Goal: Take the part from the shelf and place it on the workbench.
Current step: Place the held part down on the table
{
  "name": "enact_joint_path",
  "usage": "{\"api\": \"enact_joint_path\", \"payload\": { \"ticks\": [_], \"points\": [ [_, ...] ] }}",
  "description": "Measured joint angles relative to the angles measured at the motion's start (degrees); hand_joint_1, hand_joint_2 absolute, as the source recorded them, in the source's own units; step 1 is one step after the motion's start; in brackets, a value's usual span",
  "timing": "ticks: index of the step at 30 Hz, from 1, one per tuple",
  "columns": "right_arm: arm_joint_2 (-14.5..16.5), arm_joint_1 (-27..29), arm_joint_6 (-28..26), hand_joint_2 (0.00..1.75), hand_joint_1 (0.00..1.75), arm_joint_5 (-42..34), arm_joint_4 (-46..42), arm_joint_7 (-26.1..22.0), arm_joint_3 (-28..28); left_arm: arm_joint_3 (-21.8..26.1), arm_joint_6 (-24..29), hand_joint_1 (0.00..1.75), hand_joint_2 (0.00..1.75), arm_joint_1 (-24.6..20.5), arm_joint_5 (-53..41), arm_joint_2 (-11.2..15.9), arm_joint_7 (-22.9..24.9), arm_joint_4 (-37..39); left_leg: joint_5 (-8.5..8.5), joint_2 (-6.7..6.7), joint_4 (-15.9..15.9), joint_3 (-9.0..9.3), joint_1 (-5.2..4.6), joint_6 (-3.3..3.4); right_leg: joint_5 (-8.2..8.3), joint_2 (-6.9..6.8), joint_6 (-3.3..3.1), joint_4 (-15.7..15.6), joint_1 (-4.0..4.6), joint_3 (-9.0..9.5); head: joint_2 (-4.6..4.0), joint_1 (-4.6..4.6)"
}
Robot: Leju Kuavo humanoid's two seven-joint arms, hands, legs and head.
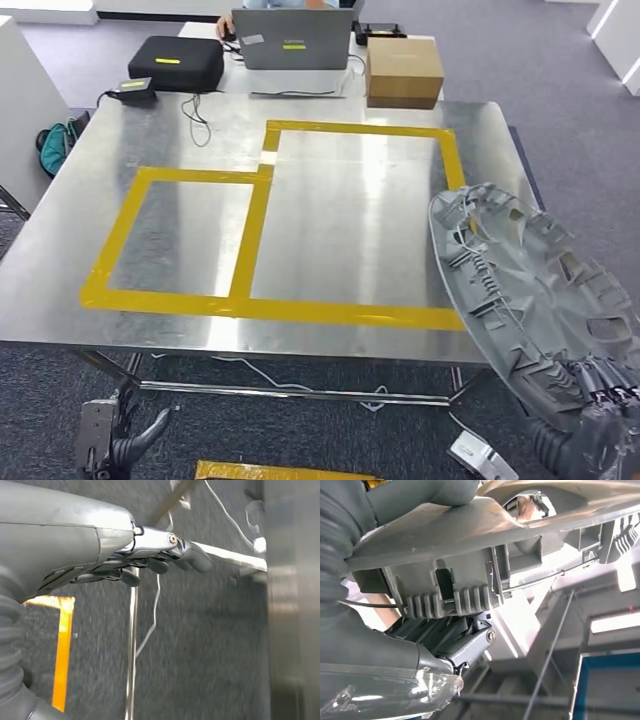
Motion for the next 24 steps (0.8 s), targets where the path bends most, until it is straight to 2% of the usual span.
{"api": "enact_joint_path", "payload": {
  "ticks": [2, 3, 4, 5, 6, 7, 8, 9, 10, 11, 14, 17, 19, 22, 24],
  "points": [
    [-2.3, -0.2, 0.0, 1.75, 1.75, 0.3, 0.8, 2.8, 0.8, 0.1, 0.0, 0.0, 1.75, -0.2, 0.0, -0.1, 0.2, 0.0, 0.09, -1.27, 0.0, 0.0, 0.13, 0.32, -3.57, 2.0, 0.48, 7.1, -0.17, -3.27, 0.0, 0.2],
    [-3.3, -0.3, 0.0, 1.75, 1.75, 0.4, 1.2, 3.8, 1.1, 0.1, 0.0, 0.0, 1.75, -0.2, 0.0, -0.2, 0.3, 0.0, 0.06, -1.91, 0.0, 0.01, 0.12, 0.39, -5.03, 2.39, 0.59, 11.0, -0.19, -5.21, 0.0, 0.24],
    [-4.4, -0.5, 0.1, 1.75, 1.75, 0.6, 1.7, 4.8, 1.5, 0.1, 0.0, 0.0, 1.75, -0.3, 0.0, -0.2, 0.4, 0.0, 0.0, -2.55, 0.0, 0.06, 0.12, 0.43, -5.54, 2.55, 0.67, 13.5, -0.2, -6.63, 0.0, 0.25],
    [-5.4, -0.8, 0.3, 1.75, 1.75, 0.9, 2.1, 6.0, 1.9, 0.1, 0.0, 0.0, 1.75, -0.3, 0.0, -0.2, 0.4, 0.0, -0.08, -3.18, 0.0, 0.16, 0.14, 0.42, -4.82, 2.59, 0.7, 13.6, -0.23, -6.98, 0.0, 0.25],
    [-6.4, -1.1, 0.6, 1.75, 1.75, 1.1, 2.5, 7.3, 2.3, 0.1, 0.0, 0.0, 1.75, -0.3, 0.0, -0.2, 0.4, 0.0, -0.2, -3.76, 0.1, 0.32, 0.21, 0.36, -3.06, 2.66, 0.7, 11.5, -0.3, -6.24, 0.0, 0.24],
    [-7.3, -1.4, 0.9, 1.75, 1.75, 1.3, 2.9, 8.5, 2.7, 0.1, 0.0, 0.0, 1.75, -0.4, 0.0, -0.3, 0.4, 0.0, -0.36, -4.29, 0.1, 0.55, 0.32, 0.21, -0.69, 2.8, 0.74, 7.5, -0.41, -4.5, 0.0, 0.26],
    [-8.1, -1.7, 1.3, 1.75, 1.75, 1.3, 3.3, 9.5, 3.0, 0.1, 0.0, 0.0, 1.75, -0.4, 0.0, -0.3, 0.4, 0.0, -0.56, -4.73, 0.1, 0.74, 0.33, -0.02, 0.98, 3.07, 0.8, 3.5, -0.5, -2.62, 0.0, 0.29],
    [-8.8, -2.2, 1.8, 1.75, 1.75, 1.2, 3.8, 10.5, 3.2, 0.1, 0.0, 0.0, 1.75, -0.4, 0.0, -0.2, 0.4, 0.0, -0.75, -5.08, 0.2, 0.79, 0.28, -0.29, 2.02, 3.39, 0.67, 0.3, -0.59, -1.03, 0.0, 0.36],
    [-9.5, -2.6, 2.5, 1.75, 1.75, 0.7, 4.2, 11.6, 3.4, 0.0, 0.0, 0.0, 1.75, -0.4, 0.0, -0.1, 0.4, 0.0, -0.89, -5.32, 0.3, 0.75, 0.17, -0.5, 2.45, 3.66, 0.5, -1.7, -0.7, -0.09, 0.0, 0.34],
    [-10.2, -3.0, 3.3, 1.75, 1.75, 0.0, 4.6, 12.6, 3.5, 0.0, 0.0, 0.0, 1.75, -0.4, 0.0, 0.0, 0.4, 0.0, -0.87, -5.44, 0.3, 0.63, 0.02, -0.42, 2.27, 3.86, 0.32, -2.2, -0.74, 0.16, 0.0, 0.29],
    [-12.0, -3.7, 5.8, 1.75, 1.75, -2.8, 5.8, 14.8, 3.6, -0.1, 0.0, 0.0, 1.75, -0.4, 0.1, 0.5, 0.4, 0.1, -0.57, -5.36, 0.0, 0.58, -0.1, 0.59, 2.5, 4.15, 0.03, -2.5, -0.76, 0.02, 0.0, 0.09],
    [-13.7, -4.2, 9.1, 1.75, 1.75, -5.6, 6.8, 16.6, 3.6, -0.2, -0.1, 0.0, 1.75, -0.6, 0.1, 0.9, 0.4, 0.2, -0.5, -5.19, -0.6, 0.77, -0.08, 0.66, 2.37, 4.34, -0.52, -2.5, -0.58, -0.04, 0.0, 0.09],
    [-14.9, -4.7, 11.4, 1.75, 1.75, -7.4, 7.4, 17.6, 3.3, -0.4, -0.1, 0.0, 1.75, -0.7, 0.2, 1.1, 0.4, 0.2, -0.44, -5.13, -0.8, 0.84, 0.0, 0.12, 2.31, 4.35, -0.92, -2.4, -0.44, -0.06, 0.0, 0.1],
    [-16.2, -5.6, 14.2, 1.75, 1.75, -8.2, 8.3, 18.9, 2.5, -0.6, -0.2, 0.0, 1.75, -0.8, 0.2, 1.3, 0.4, 0.5, -0.37, -5.11, -1.0, 0.85, 0.25, -1.45, 2.33, 4.35, -1.15, -2.4, -0.24, -0.09, 0.0, 0.12],
    [-17.1, -6.3, 17.6, 1.75, 1.75, -8.2, 9.2, 20.9, 2.0, -0.9, -0.2, 0.0, 1.75, -0.9, 0.1, 1.5, 0.5, 0.8, -0.34, -5.1, -1.0, 0.85, 0.3, -1.77, 2.39, 4.35, -1.24, -2.4, -0.21, -0.09, 0.0, 0.13]
  ]
}}
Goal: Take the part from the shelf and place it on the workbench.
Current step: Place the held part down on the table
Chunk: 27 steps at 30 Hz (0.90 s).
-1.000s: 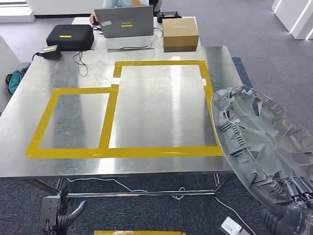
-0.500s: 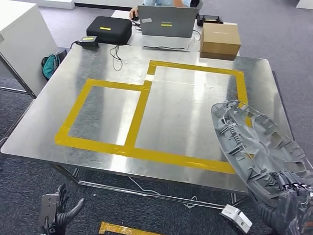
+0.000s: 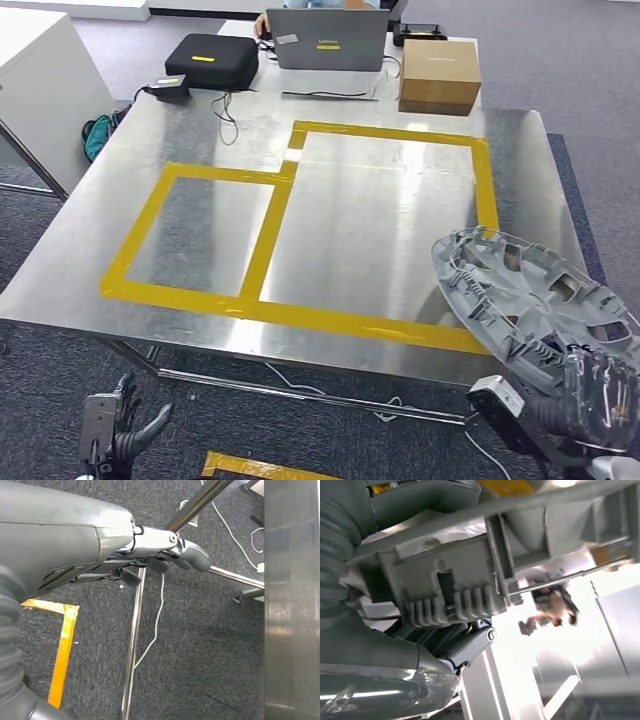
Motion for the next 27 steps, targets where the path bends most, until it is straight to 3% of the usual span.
{"api": "enact_joint_path", "payload": {
  "ticks": [3, 13, 17, 22, 27],
  "points": [
    [-1.5, -0.7, 3.2, 1.75, 1.75, -0.1, 1.7, 1.8, -1.2, -0.2, 0.3, 0.0, 1.75, -0.3, -0.1, 0.3, -0.1, 0.8, 0.05, 0.01, 0.0, 0.0, -0.07, -0.03, 0.08, -0.02, -0.02, 0.0, -0.07, 0.03, 0.0, 0.02],
    [-2.9, -0.8, 3.5, 1.75, 1.75, -0.4, 4.2, 1.6, -3.0, -0.3, 0.7, 0.0, 1.75, -0.5, -0.2, 1.1, -0.9, 3.2, 0.07, 0.01, 0.1, -0.01, -0.25, 0.08, 0.22, -0.02, 0.15, -0.2, -0.3, 0.08, 0.0, 0.02],
    [-3.7, -1.8, 6.3, 1.75, 1.75, -0.8, 4.8, 3.0, -3.2, -0.6, 0.4, 0.0, 1.75, -0.7, -0.2, 1.2, -1.0, 3.7, 0.09, 0.03, 0.1, -0.04, -0.25, 0.13, 0.25, 0.0, 0.19, -0.2, -0.28, 0.08, 0.0, 0.01],
    [-6.6, -6.1, 11.4, 1.75, 1.75, -2.5, 8.2, 4.2, -3.9, -1.7, 0.0, 0.0, 1.75, -1.8, -0.6, 1.8, -1.2, 5.0, 0.13, 0.06, 0.1, -0.05, -0.29, 0.2, 0.32, 0.01, 0.29, -0.3, -0.31, 0.12, 0.0, 0.02],
    [-9.9, -14.0, 16.5, 1.75, 1.75, -0.8, 14.8, 1.2, -2.7, -3.5, -0.3, 0.0, 1.75, -3.2, -0.6, 2.8, -1.7, 7.0, 0.26, 0.13, 0.1, -0.12, -0.32, 0.35, 0.57, 0.06, 0.44, -0.4, -0.39, 0.11, 0.0, 0.02]
  ]
}}
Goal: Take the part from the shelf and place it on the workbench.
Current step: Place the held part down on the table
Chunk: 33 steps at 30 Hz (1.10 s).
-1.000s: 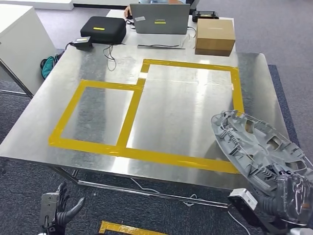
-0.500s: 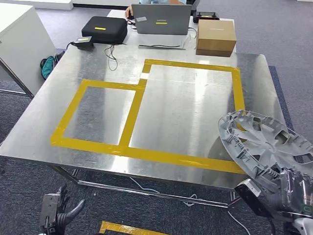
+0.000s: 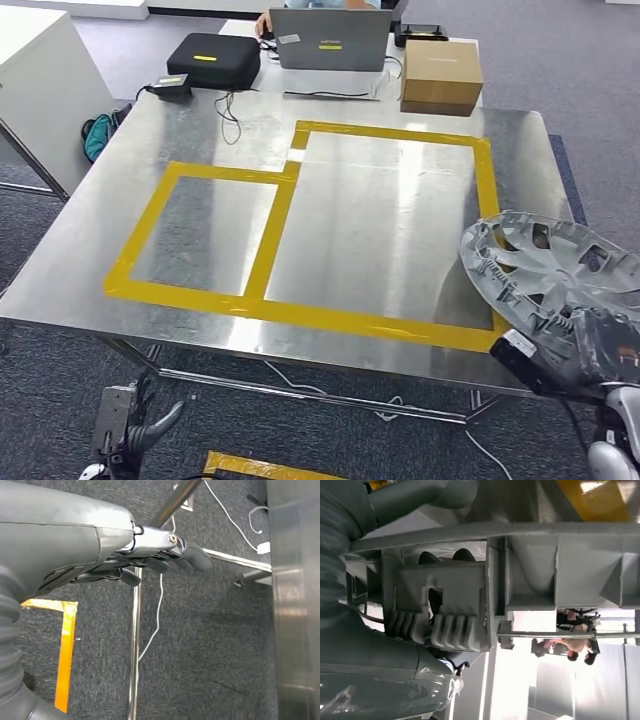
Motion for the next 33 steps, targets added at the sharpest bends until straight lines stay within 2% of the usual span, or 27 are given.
{"api": "enact_joint_path", "payload": {
  "ticks": [3, 7, 14, 21, 25, 33],
  "points": [
    [-1.3, -6.2, 2.4, 1.75, 1.75, 2.5, 5.7, -2.2, 3.5, -1.6, -0.2, 0.0, 1.75, -1.1, 0.3, 0.5, -0.3, 1.3, 0.09, 0.05, 0.0, -0.01, 0.0, 0.05, 0.11, 0.03, 0.04, 0.0, 0.0, -0.01, 0.0, 0.01],
    [-1.7, -12.9, 2.6, 1.75, 1.75, 4.2, 12.6, -3.7, 9.3, -3.7, 0.1, 0.0, 1.75, -2.3, 1.2, 1.1, -0.3, 2.9, 0.16, 0.04, 0.0, -0.02, -0.01, 0.04, 0.15, 0.02, 0.02, 0.0, 0.0, -0.01, 0.0, -0.01],
    [-1.7, -20.6, 2.6, 1.75, 1.75, 3.8, 19.4, -6.4, 17.8, -6.1, 0.5, 0.0, 1.75, -3.1, 2.4, 2.2, -0.4, 4.7, 0.18, 0.06, 0.0, -0.07, 0.0, 0.03, 0.18, 0.08, -0.02, 0.0, 0.01, -0.08, 0.0, -0.01],
    [-0.6, -26.3, 4.4, 1.75, 1.75, 2.2, 21.3, -11.8, 27.3, -7.9, 0.6, 0.0, 1.75, -4.5, 2.6, 2.7, -0.7, 6.5, 0.17, 0.09, 0.0, -0.1, 0.0, 0.03, 0.17, 0.11, -0.02, -0.1, 0.01, -0.11, 0.0, -0.01],
    [0.5, -28.8, 5.4, 1.75, 1.75, -0.7, 21.7, -13.3, 32.9, -8.8, 0.8, 0.0, 1.75, -5.7, 3.0, 3.0, -1.5, 8.1, 0.17, 0.08, 0.0, -0.1, 0.0, 0.03, 0.17, 0.09, -0.02, -0.1, 0.01, -0.11, 0.0, -0.01],
    [0.8, -30.9, 5.1, 1.75, 1.75, -3.0, 22.6, -13.6, 37.0, -9.6, 1.3, 0.0, 1.75, -6.5, 3.5, 3.6, -2.3, 10.1, 0.17, 0.08, 0.0, -0.1, -0.02, 0.03, 0.18, 0.1, -0.02, -0.1, 0.01, -0.09, 0.0, -0.01]
  ]
}}
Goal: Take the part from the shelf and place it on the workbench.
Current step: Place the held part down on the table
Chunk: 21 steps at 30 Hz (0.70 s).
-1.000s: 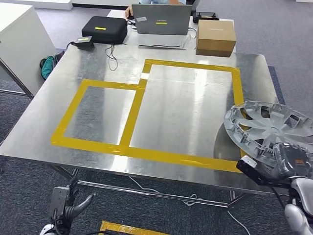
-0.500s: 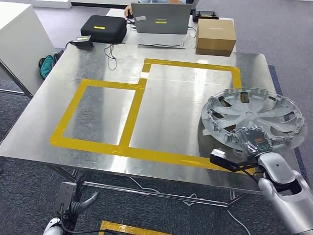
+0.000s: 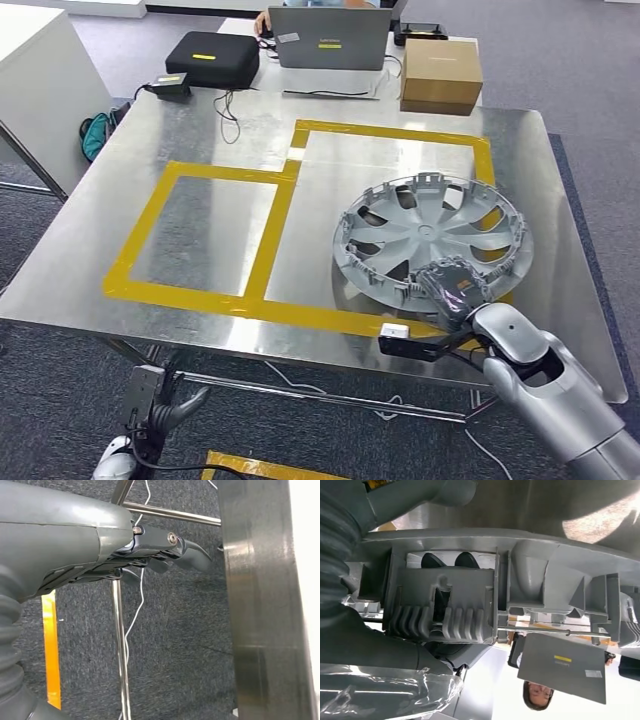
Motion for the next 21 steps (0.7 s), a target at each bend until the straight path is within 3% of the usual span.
{"api": "enact_joint_path", "payload": {
  "ticks": [21],
  "points": [
    [-0.7, 1.8, 0.3, 1.75, 1.75, -2.8, 2.0, 2.9, -3.1, 0.0, -1.6, 0.0, 1.75, 1.1, -0.2, 1.5, -3.4, 0.9, 0.01, 0.0, 0.0, 0.01, 0.0, -0.01, 0.01, -0.01, -0.01, 0.0, 0.0, -0.01, 0.0, -0.01]
  ]
}}
